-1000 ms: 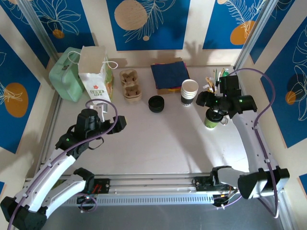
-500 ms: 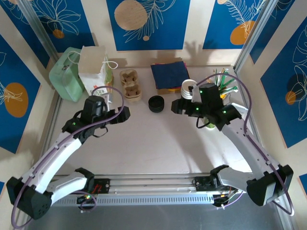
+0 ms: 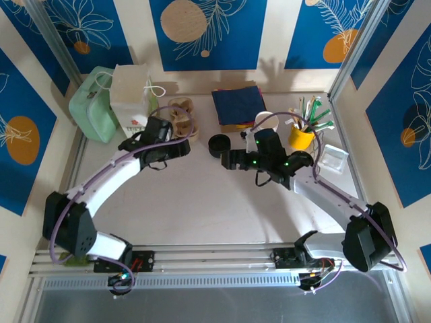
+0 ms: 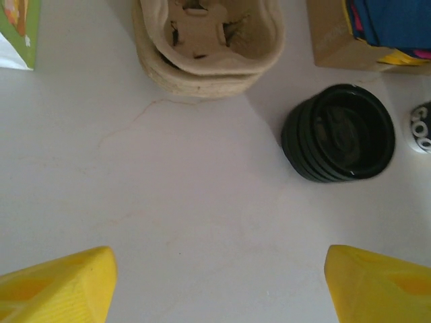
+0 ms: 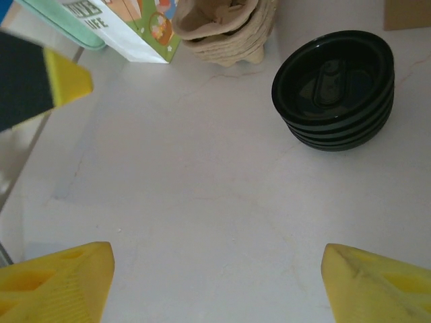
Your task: Pack the takeout coffee
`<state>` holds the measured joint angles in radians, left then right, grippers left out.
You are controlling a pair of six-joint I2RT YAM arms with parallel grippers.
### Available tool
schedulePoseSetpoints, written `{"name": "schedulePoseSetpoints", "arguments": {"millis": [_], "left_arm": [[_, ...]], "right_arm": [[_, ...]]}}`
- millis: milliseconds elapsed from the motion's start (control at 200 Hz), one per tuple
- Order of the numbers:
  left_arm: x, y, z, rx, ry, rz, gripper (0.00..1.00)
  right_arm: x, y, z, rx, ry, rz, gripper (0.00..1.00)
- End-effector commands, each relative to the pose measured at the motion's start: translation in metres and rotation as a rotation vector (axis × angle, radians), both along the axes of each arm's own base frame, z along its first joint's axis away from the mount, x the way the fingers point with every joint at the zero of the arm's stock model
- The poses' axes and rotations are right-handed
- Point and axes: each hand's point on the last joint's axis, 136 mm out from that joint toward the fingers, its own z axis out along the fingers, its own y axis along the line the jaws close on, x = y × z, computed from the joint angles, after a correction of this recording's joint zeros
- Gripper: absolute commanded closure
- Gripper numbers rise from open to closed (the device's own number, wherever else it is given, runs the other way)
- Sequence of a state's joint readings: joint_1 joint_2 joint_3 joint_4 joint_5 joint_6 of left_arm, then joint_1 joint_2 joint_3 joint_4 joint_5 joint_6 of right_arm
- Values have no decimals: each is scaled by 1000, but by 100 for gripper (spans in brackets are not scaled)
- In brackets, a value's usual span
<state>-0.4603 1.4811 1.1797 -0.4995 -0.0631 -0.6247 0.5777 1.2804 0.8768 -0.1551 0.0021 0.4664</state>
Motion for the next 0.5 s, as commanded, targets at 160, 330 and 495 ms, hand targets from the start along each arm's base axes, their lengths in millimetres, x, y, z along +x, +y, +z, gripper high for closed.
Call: {"name": "schedulePoseSetpoints", "arguments": {"millis": [160, 330, 495], "left_arm": [[59, 1, -6, 28, -83, 144, 23], [88, 2, -19, 53, -91, 215, 32], [108, 2, -27, 48, -113, 265, 35]], "right_arm": [[0, 13, -12, -73, -164, -6, 20], [-2, 10, -13, -61, -174, -26, 19], [1, 3, -14, -96, -183, -45, 19]]}}
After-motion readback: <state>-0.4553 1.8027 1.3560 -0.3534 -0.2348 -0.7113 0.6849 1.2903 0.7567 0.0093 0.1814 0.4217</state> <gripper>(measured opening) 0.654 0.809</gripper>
